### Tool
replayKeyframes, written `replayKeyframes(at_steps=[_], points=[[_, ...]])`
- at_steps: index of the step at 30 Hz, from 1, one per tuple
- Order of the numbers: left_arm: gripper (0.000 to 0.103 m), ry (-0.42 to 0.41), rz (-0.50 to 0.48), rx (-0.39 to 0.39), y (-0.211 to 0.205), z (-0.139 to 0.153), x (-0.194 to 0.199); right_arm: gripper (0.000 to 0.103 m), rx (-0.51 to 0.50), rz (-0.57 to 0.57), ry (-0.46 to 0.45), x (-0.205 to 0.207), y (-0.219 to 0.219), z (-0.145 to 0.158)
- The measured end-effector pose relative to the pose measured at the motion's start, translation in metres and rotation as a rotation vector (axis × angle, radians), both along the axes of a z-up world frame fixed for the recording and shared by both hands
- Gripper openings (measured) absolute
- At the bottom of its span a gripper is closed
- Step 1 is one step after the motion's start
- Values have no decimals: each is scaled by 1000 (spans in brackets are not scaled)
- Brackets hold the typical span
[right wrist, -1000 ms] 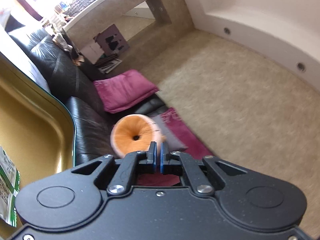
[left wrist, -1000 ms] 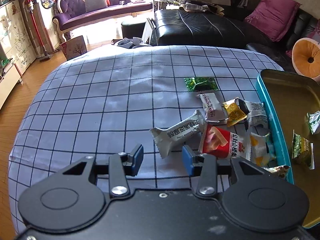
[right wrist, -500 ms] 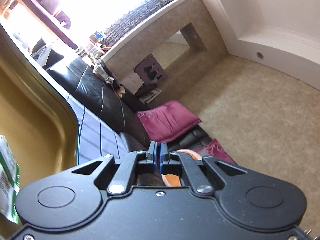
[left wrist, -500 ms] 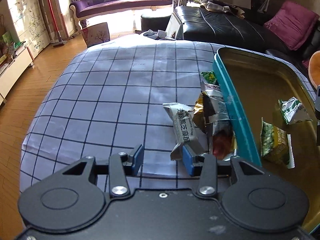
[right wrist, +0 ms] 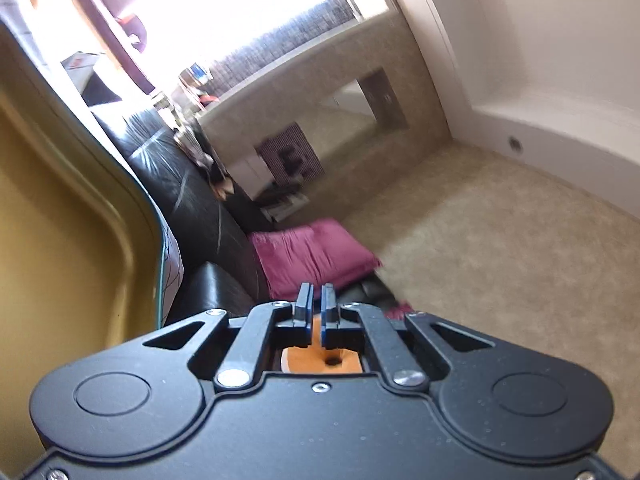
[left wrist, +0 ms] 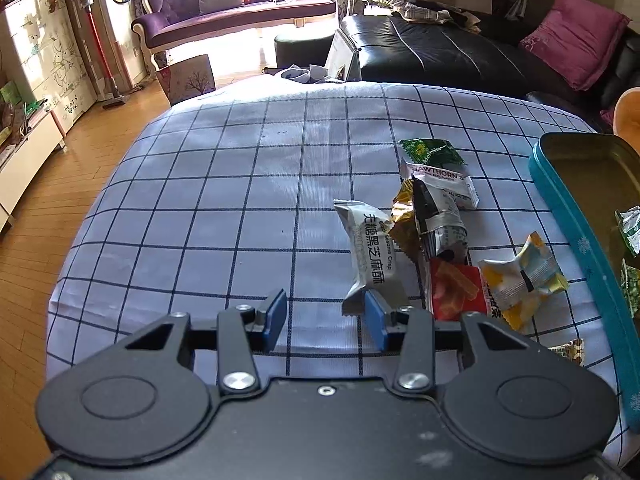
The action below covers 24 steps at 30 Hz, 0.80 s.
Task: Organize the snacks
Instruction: 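Move left gripper toward the white snack packet in the pile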
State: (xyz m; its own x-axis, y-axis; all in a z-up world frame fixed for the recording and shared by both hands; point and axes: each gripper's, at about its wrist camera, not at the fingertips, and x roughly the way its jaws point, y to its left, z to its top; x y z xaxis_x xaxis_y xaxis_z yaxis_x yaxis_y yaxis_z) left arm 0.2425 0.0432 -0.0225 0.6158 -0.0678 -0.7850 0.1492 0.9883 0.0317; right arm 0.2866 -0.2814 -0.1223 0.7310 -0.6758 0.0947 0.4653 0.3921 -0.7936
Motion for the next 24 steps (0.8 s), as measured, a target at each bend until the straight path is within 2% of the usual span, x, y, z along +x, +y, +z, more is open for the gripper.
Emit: replayKeyframes(at_steps=[3,5,9,12,14,16,19,21,24], points=[[44,-7,-11,16,-7,0,-3,3,20,33,20,8,-4,0],[44,-13,-17,25,-11,0,-3,5,68,64,21,9,-6,6],[44,-16,-14,30,-15,0,-1,8,126,8,-120,-2,-3,34],[44,-15,-18,33,-17,-1,-2,17,221,-51,-207,-18,7,73],[44,-12,-17,29,-18,0,-2,41,337,-69,-207,-32,19,100],[44,-7,-12,19,-18,0,-2,46,536,-34,-147,-48,30,125],[44,-2,-14,7,-18,1,-3,47,807,49,-13,-66,50,144],[44,-5,-16,7,-19,1,-5,49,923,104,78,-72,70,146],[44,-8,-14,-6,-18,3,-6,57,1009,211,205,-79,105,139]])
